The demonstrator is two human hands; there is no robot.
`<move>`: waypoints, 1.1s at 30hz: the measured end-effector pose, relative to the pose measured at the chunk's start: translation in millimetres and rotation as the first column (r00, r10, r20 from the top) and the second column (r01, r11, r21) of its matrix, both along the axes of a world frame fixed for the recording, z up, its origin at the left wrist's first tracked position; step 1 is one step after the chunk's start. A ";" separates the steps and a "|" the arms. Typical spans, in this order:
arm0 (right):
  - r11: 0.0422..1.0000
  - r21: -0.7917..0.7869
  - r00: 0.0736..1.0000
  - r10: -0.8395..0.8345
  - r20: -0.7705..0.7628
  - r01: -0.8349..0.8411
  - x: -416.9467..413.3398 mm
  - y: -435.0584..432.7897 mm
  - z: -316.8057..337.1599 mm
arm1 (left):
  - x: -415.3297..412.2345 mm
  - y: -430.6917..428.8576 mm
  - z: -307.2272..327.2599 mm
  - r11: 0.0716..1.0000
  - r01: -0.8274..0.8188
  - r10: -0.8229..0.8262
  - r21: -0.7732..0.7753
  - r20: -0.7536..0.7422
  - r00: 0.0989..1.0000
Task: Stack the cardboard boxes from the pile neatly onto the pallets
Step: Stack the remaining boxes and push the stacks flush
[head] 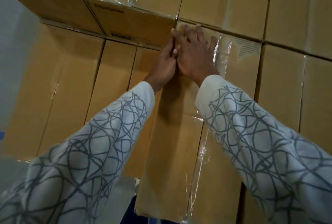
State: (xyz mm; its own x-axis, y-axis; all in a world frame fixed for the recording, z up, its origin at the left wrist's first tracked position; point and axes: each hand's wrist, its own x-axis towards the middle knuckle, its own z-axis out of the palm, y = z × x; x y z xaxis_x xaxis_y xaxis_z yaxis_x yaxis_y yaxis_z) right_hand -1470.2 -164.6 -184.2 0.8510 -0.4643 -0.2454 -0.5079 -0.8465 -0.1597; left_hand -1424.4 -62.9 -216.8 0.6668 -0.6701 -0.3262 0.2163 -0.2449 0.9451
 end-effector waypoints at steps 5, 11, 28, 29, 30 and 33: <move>1.000 0.014 1.000 -0.001 -0.011 0.001 3.5 -10.9 -5.1 | 9.8 -12.2 -7.1 1.000 -0.008 0.008 0.022 0.005 1.000; 0.999 0.035 0.999 -0.034 0.016 0.033 2.6 -4.6 -17.3 | 8.2 -15.4 -11.5 0.999 -0.040 0.041 0.029 -0.021 0.999; 0.967 0.250 0.988 -0.090 0.128 0.055 -218.6 199.4 -7.8 | -196.2 238.7 22.5 0.923 -0.120 0.270 0.365 -0.394 0.879; 0.963 0.268 0.993 -0.039 0.110 0.008 -243.1 215.9 -8.6 | -219.2 254.3 26.3 0.917 -0.148 0.306 0.370 -0.417 0.856; 0.961 0.274 0.995 0.015 0.096 -0.040 -266.3 229.5 -8.4 | -240.3 266.0 31.3 0.910 -0.178 0.342 0.375 -0.433 0.834; 0.958 0.272 0.995 0.077 0.066 -0.093 -319.8 254.4 -7.0 | -282.9 281.2 40.2 0.887 -0.273 0.424 0.372 -0.427 0.798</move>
